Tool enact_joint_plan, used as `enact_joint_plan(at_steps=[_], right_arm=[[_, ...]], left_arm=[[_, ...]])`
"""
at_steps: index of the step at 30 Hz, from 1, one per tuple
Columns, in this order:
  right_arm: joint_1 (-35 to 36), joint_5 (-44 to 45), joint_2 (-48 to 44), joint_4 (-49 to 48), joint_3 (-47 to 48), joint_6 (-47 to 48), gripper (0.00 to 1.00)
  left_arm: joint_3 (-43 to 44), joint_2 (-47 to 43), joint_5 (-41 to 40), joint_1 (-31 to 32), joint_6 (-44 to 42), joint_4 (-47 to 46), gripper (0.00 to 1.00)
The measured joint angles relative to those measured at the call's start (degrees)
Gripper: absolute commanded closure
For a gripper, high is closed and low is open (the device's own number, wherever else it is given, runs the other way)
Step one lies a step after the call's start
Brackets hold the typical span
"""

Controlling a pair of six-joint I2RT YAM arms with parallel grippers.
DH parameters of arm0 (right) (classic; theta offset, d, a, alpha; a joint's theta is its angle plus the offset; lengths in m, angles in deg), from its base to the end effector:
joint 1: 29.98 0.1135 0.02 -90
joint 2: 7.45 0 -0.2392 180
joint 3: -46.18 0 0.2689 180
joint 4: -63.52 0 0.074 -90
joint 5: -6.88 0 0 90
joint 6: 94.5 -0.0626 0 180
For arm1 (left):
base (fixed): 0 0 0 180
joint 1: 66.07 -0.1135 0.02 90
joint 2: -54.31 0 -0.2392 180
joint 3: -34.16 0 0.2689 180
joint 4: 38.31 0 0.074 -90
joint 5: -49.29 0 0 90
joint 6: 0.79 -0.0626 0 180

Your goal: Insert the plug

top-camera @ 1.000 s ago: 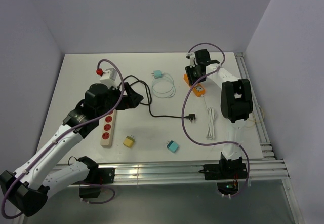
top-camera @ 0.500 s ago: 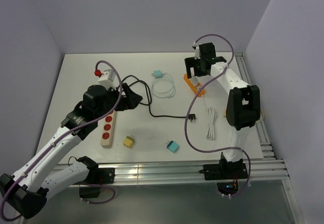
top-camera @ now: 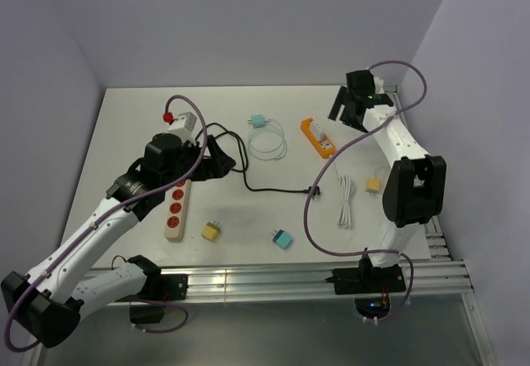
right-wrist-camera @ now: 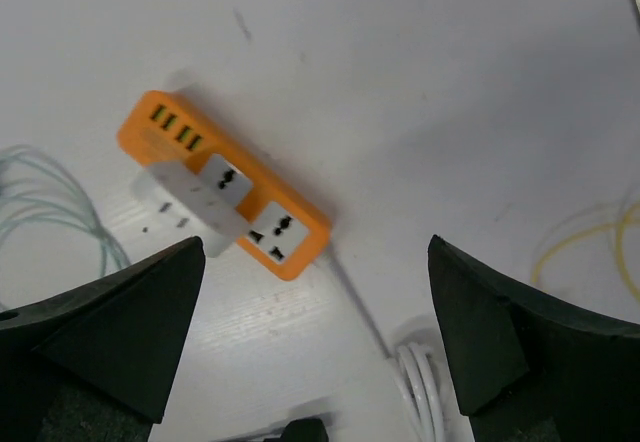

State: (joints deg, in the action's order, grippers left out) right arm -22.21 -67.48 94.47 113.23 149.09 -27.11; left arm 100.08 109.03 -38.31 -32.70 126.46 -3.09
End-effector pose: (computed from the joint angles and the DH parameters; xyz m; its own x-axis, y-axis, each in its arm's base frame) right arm 0.4252 0.0410 0.2513 -0.6697 0.2823 -0.6869 0.3288 0.9421 0.0666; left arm 0.2243 -0.1509 0.3054 -0.6226 -0.3141 -0.7168 0.2571 0.7830 -0.5664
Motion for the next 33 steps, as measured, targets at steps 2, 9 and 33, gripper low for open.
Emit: enact_joint_plan(at_steps=[2, 9, 33], right_arm=[[-3.37, -0.66, -2.36, 0.24, -4.92, -3.54, 0.02], [-13.64, -2.86, -13.31, 3.04, -19.06, -9.09, 0.09], [-13.94, -1.31, -15.65, 1.53, -30.93, -6.03, 0.11]], left_arm=[[1.55, 2.38, 0.63, 0.0, -0.04, 1.2, 0.08], [0.61, 2.12, 4.94, -0.02, -0.2, 2.56, 0.07], [0.61, -4.02, 3.85, 8.85, -3.41, 4.55, 0.06]])
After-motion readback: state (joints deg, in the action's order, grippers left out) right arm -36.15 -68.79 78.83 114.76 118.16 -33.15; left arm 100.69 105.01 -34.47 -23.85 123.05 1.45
